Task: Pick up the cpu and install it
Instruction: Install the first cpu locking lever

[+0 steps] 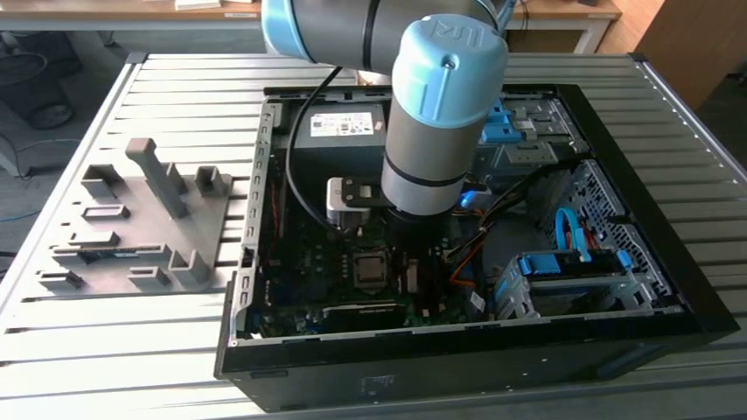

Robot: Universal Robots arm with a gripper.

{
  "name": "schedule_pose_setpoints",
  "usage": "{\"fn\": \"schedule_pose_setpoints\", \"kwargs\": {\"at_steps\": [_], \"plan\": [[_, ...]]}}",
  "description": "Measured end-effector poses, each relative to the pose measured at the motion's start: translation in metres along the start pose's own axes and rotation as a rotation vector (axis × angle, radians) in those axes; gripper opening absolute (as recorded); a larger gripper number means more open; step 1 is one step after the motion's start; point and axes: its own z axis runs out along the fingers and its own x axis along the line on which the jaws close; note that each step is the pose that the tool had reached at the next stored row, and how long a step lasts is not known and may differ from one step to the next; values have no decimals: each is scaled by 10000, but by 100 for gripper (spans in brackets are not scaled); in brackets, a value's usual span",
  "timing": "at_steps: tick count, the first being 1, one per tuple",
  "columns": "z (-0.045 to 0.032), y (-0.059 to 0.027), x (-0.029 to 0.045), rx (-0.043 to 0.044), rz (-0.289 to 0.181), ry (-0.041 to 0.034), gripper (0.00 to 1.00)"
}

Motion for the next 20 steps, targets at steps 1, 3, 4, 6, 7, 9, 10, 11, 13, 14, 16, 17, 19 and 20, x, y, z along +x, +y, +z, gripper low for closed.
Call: {"fn": "schedule_pose_setpoints", "kwargs": {"at_steps": [1,3,4,6,7,9,10,11,13,14,16,17,19,20], "plan": [[-10,1,0,4,-1,-11,10],[-35,3,1,12,0,-34,10],[-46,4,2,11,-1,-44,10],[-47,3,14,10,-3,-80,10],[-45,1,27,7,-3,-91,10],[-41,-3,42,3,-4,-116,10],[-40,-7,51,-1,-4,-124,10],[-39,-14,60,-5,-5,-133,10],[-37,-28,78,-16,-6,-145,10],[-36,-35,84,-20,-8,-147,10],[-32,-43,86,-24,-7,-149,10],[-28,-46,86,-27,-7,-151,10],[-22,-50,86,-32,-6,-149,10],[-16,-53,85,-37,-7,-149,10]]}}
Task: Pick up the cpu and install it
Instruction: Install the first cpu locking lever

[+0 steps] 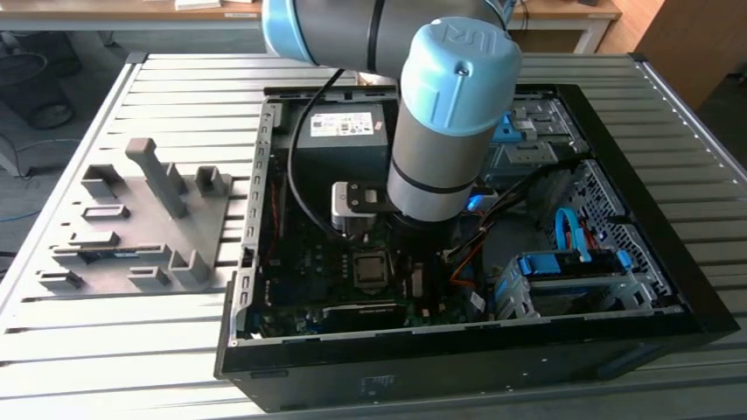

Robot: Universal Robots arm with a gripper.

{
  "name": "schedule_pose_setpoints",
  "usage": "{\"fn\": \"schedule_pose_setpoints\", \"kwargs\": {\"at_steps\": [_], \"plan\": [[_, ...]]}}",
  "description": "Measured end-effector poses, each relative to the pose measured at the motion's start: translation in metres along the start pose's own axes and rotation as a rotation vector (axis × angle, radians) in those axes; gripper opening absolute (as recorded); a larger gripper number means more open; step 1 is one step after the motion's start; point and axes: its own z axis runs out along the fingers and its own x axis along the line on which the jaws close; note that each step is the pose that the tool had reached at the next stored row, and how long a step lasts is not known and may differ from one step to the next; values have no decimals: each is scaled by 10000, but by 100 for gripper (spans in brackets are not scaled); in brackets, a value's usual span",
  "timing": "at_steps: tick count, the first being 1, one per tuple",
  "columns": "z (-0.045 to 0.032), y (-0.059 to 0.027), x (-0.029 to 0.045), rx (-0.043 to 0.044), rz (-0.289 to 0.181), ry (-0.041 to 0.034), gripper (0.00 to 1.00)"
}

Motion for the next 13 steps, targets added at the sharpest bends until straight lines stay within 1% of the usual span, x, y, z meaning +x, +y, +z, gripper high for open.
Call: {"fn": "schedule_pose_setpoints", "kwargs": {"at_steps": [4,6,9,11,13], "plan": [[34,-9,-4,-23,0,9,10],[50,-11,-7,-28,1,-2,10],[50,-13,-7,-29,0,3,10],[40,-13,-8,-25,-1,-5,10],[-14,-11,-8,-10,-3,-14,10]]}}
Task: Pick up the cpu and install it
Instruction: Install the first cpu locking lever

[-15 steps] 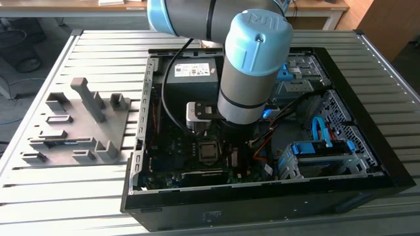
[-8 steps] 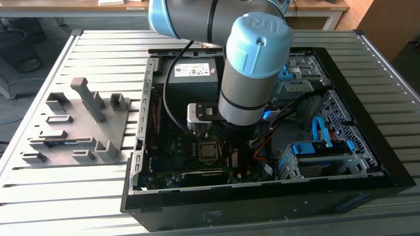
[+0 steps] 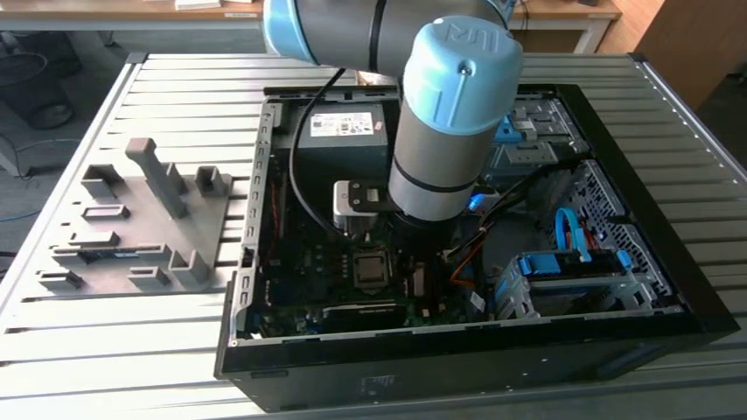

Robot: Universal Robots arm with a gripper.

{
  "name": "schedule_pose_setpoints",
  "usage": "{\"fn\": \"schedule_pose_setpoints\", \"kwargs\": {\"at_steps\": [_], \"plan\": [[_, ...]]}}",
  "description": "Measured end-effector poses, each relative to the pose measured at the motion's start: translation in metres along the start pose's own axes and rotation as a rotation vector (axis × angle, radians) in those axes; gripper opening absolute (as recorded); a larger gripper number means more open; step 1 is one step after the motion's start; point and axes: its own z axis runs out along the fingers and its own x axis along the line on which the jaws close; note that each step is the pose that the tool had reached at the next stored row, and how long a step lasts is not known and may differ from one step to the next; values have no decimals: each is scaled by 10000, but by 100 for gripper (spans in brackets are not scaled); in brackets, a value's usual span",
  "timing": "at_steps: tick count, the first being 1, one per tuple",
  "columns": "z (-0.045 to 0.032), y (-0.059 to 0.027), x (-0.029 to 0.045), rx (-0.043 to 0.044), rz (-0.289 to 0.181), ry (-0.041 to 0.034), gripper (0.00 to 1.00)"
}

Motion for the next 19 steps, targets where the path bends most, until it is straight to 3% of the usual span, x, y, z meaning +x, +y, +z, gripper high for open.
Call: {"fn": "schedule_pose_setpoints", "kwargs": {"at_steps": [8,14,19], "plan": [[-318,19,7,-2,1,18,10],[-322,52,-103,4,-128,68,10],[-309,196,-144,9,-132,89,10]]}}
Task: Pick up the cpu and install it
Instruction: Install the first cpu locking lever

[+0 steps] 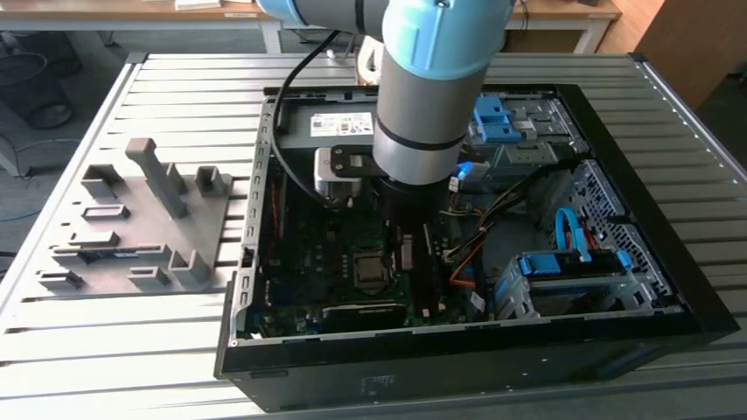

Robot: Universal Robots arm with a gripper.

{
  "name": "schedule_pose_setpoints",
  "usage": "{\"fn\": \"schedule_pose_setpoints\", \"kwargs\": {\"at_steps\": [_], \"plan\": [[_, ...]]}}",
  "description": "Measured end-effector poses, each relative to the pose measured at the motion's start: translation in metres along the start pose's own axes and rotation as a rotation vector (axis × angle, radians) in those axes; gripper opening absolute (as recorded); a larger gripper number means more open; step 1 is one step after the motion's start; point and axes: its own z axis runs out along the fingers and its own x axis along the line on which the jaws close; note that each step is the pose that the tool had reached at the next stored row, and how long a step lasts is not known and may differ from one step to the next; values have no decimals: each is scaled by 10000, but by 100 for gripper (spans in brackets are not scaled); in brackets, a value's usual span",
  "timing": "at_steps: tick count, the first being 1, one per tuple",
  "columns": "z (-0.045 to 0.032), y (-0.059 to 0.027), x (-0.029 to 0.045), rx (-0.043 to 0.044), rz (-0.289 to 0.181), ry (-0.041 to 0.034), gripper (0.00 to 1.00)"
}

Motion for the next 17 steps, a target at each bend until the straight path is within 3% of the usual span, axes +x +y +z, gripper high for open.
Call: {"fn": "schedule_pose_setpoints", "kwargs": {"at_steps": [5,11,17], "plan": [[-11,46,-22,13,-14,2,10],[-206,57,-23,14,-23,2,10],[-222,58,-23,15,-23,1,10]]}}
